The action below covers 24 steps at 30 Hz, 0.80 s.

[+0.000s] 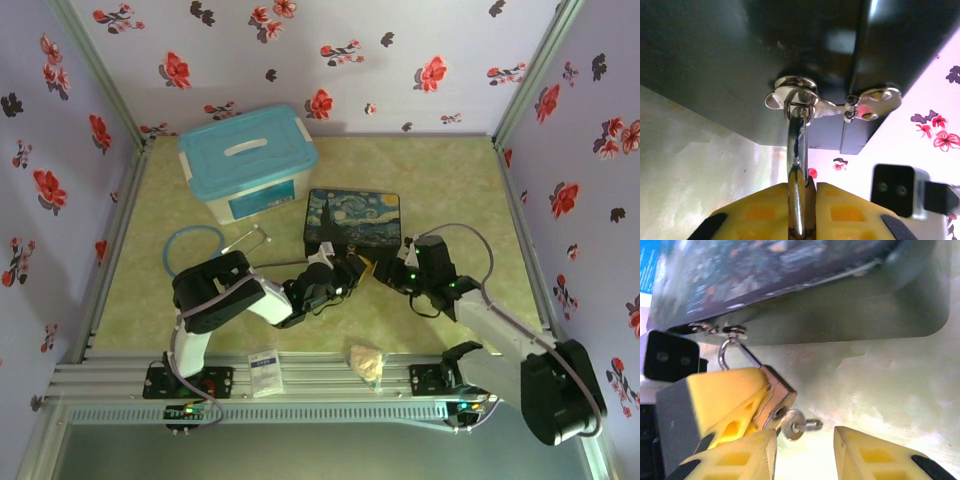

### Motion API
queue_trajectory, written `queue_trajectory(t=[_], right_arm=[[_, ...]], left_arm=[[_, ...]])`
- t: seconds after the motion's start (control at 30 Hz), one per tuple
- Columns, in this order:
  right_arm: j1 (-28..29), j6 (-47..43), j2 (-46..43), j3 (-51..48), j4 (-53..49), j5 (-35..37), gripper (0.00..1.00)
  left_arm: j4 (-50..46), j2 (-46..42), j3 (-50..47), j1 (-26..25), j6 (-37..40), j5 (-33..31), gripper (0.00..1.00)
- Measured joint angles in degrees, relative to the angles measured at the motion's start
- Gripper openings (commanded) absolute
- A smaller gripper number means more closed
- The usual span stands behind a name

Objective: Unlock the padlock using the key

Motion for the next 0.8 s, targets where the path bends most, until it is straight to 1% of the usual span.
queue_trajectory(t=[0.1,0.2,0.3,0.43,0.5,0.6,0.8], right_arm=[[1.81,-3.65,-2.71,0.0,-1.79,2.82,0.33],[4.31,-7.82,-4.31,0.04,-3.67,6.34,0.36],[8.15,-12.31,-4.52,1.07,-6.36,11.32,0.38],[12.74,-17.14,-3.04,3.17,-7.04,16.31,0.38],[13.9,-18.82,-2.08,3.23,-6.32,17.7,0.37],[15.56,-21.24,0.17,3.23,-5.4,19.8,0.33],[18.8,-24.72,2.97,3.23,-3.91,23.1,0.34]], left_arm=[[-0.04,0.0,-0.55,-0.04,0.13,0.0,0.0],[-0.35,0.0,-1.22,-0.04,0.35,0.0,0.0],[-1.09,-0.17,-1.95,-0.04,0.46,0.02,0.0],[-2.01,-1.57,-2.78,-0.04,0.83,0.07,0.0],[-2.25,-2.32,-2.84,-0.04,1.07,0.15,0.0],[-2.27,-3.37,-3.02,-0.04,1.22,0.2,0.0],[-2.23,-3.89,-3.8,-0.04,1.38,0.24,0.0]])
